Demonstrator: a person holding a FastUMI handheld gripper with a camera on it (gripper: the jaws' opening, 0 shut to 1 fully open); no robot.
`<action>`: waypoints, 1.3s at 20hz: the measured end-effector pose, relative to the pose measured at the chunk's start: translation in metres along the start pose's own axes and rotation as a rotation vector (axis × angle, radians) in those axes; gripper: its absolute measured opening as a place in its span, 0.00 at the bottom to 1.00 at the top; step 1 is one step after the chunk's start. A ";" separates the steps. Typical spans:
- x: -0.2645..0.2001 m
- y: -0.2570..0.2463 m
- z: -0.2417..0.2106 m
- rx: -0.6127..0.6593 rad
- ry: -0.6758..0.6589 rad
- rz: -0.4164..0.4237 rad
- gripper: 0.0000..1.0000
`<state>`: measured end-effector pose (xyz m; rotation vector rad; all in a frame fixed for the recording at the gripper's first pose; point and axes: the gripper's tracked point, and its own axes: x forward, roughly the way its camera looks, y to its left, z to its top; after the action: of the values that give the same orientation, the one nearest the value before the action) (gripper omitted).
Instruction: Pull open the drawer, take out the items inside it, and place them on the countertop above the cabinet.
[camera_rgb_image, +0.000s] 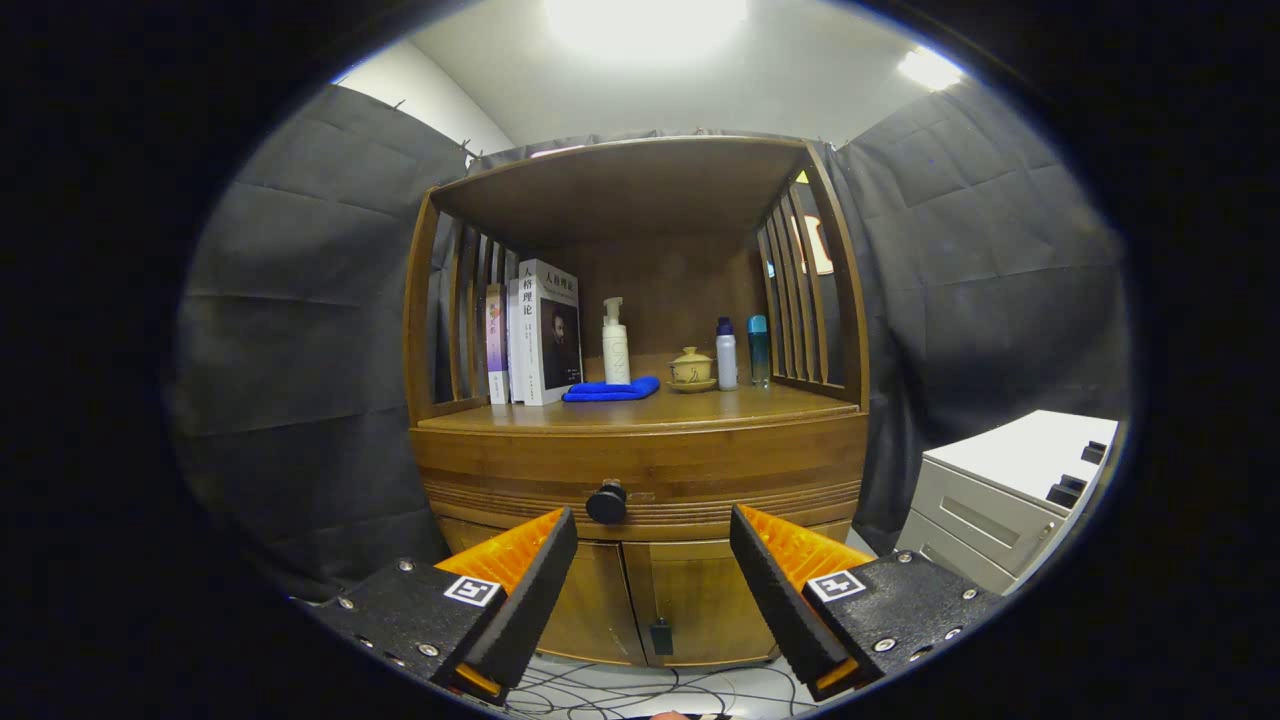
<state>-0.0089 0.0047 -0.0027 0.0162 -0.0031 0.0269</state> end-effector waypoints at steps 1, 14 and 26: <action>0.013 0.002 0.005 -0.002 0.001 0.007 0.96; 0.094 0.030 -0.024 -0.030 0.096 0.077 0.96; 0.150 0.030 -0.072 -0.028 0.239 0.073 0.83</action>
<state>0.1408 0.0403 -0.0732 -0.0156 0.2347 0.1014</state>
